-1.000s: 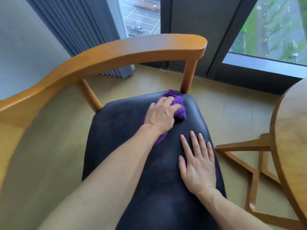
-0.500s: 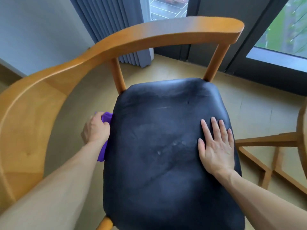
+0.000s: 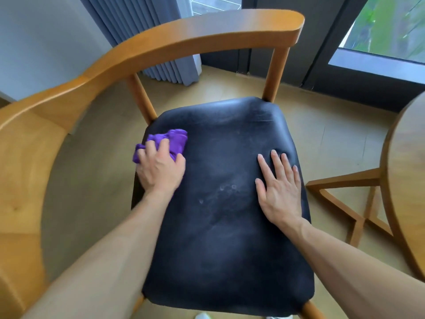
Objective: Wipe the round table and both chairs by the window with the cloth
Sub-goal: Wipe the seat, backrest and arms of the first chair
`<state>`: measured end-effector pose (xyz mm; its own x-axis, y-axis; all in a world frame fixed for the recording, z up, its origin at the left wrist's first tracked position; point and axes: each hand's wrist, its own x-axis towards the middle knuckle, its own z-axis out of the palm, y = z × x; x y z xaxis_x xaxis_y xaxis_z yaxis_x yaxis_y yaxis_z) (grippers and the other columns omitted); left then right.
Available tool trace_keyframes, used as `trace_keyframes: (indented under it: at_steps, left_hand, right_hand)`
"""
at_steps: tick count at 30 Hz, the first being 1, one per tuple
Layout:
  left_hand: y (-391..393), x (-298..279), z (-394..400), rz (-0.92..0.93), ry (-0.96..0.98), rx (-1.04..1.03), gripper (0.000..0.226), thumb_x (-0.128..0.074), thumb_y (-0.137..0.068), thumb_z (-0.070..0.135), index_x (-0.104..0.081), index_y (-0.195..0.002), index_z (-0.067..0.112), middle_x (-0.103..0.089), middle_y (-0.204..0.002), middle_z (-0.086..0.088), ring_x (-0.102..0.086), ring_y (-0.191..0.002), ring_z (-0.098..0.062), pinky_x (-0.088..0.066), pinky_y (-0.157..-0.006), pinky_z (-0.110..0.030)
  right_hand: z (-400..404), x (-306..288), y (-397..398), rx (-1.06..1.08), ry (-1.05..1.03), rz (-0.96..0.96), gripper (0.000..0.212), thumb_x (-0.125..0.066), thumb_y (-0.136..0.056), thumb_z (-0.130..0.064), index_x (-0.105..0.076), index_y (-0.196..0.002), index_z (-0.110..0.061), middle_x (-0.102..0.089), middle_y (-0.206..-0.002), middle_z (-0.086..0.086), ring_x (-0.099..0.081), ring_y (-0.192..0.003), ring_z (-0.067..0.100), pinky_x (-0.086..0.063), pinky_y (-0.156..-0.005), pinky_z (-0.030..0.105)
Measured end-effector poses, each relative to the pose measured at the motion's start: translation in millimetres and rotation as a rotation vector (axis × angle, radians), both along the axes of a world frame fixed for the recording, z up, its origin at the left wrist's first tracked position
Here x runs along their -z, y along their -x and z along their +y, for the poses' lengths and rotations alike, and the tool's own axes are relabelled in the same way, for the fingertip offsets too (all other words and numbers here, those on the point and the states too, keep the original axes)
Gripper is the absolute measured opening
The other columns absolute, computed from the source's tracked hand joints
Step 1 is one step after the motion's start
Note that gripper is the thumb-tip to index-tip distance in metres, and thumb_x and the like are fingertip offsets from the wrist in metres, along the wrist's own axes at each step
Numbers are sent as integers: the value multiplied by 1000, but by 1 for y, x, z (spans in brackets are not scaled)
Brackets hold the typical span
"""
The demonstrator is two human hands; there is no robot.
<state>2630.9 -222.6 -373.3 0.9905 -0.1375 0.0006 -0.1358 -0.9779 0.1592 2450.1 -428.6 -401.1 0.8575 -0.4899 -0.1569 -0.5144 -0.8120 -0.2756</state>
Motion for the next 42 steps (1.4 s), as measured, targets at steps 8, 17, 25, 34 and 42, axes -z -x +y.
trace_keyframes:
  at_steps: [8,17,25,34,42]
  left_hand:
    - [170,-14,-126,172,89,401,33,-59,-85,41,-57,-114,25,-50,-121,-7,-51,-103,-32,-49,-63,-41]
    - [76,-13,36,113,-190,268,36,-56,-89,44,-53,-121,27,-46,-125,-8,-48,-108,-32,-41,-75,-42]
    - [63,-30,52,351,-224,-195,45,-48,-97,30,-36,-138,18,-44,-131,-20,-50,-115,-42,-39,-79,-44]
    - [229,-48,-129,449,-99,807,44,-65,-89,33,-52,-129,17,-52,-124,-18,-58,-109,-36,-49,-80,-39]
    - [240,-43,-122,415,-282,1301,47,-68,-85,38,-51,-128,28,-54,-119,-8,-56,-104,-29,-39,-69,-36]
  right_hand:
    - [-30,-34,-2,123,-520,-158,50,-31,-106,-20,-28,-155,-25,-29,-160,-6,-19,-150,12,-15,-121,32]
    - [-31,-30,-8,-60,-240,77,59,-43,-102,-30,-22,-157,-22,-15,-165,-4,-10,-153,19,-17,-122,42]
    - [-26,-28,-13,-142,-83,225,88,-60,-91,-47,-11,-158,-18,-6,-166,0,-4,-152,25,-23,-120,48]
    - [-44,-44,-26,-212,-208,173,38,-33,-104,-16,-44,-137,-1,-45,-130,17,-42,-122,35,-31,-98,39]
    - [-41,-32,-16,-248,-141,218,73,-57,-92,-23,-22,-156,-24,-15,-162,8,-15,-147,28,-25,-118,40]
